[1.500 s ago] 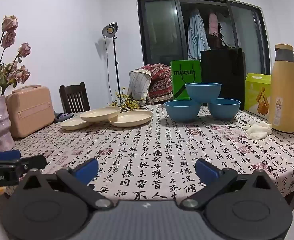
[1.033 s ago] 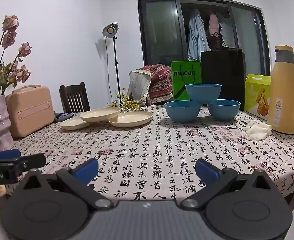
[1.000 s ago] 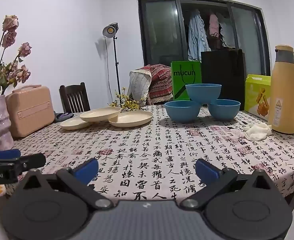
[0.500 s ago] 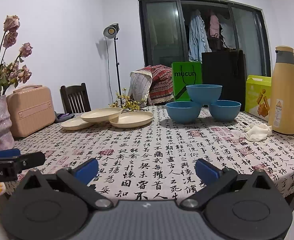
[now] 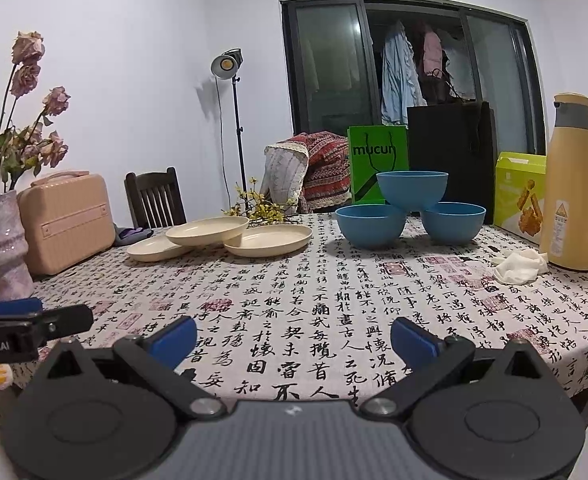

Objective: Organize plates and bowls

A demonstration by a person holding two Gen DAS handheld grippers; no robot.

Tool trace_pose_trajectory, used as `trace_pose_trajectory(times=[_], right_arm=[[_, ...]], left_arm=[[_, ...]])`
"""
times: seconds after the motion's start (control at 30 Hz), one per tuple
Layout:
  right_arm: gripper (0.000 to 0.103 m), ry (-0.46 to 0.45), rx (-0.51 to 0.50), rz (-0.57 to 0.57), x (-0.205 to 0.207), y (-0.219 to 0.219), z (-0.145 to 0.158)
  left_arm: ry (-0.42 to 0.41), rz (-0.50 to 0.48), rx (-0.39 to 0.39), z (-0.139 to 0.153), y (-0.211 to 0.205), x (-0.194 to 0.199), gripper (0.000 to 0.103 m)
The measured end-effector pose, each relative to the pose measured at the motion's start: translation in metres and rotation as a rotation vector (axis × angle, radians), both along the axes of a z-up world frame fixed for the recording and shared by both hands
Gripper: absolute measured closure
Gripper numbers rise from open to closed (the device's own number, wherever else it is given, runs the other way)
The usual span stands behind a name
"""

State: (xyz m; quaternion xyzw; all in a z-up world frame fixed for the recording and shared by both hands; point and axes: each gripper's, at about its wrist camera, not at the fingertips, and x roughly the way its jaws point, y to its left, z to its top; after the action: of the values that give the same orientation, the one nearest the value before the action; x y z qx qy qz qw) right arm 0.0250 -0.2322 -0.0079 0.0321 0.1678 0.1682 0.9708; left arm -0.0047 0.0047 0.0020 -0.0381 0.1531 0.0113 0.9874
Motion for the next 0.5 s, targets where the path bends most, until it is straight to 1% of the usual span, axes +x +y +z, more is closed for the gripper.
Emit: trace_pose_trajectory(times=[0.5], right_arm=[[0.0,0.007,0.004,0.001,0.0002,-0.0012,-0.0007]], left_arm=[[0.001,0.008,-0.003,-0.001,0.0008,-0.0009,0.0]])
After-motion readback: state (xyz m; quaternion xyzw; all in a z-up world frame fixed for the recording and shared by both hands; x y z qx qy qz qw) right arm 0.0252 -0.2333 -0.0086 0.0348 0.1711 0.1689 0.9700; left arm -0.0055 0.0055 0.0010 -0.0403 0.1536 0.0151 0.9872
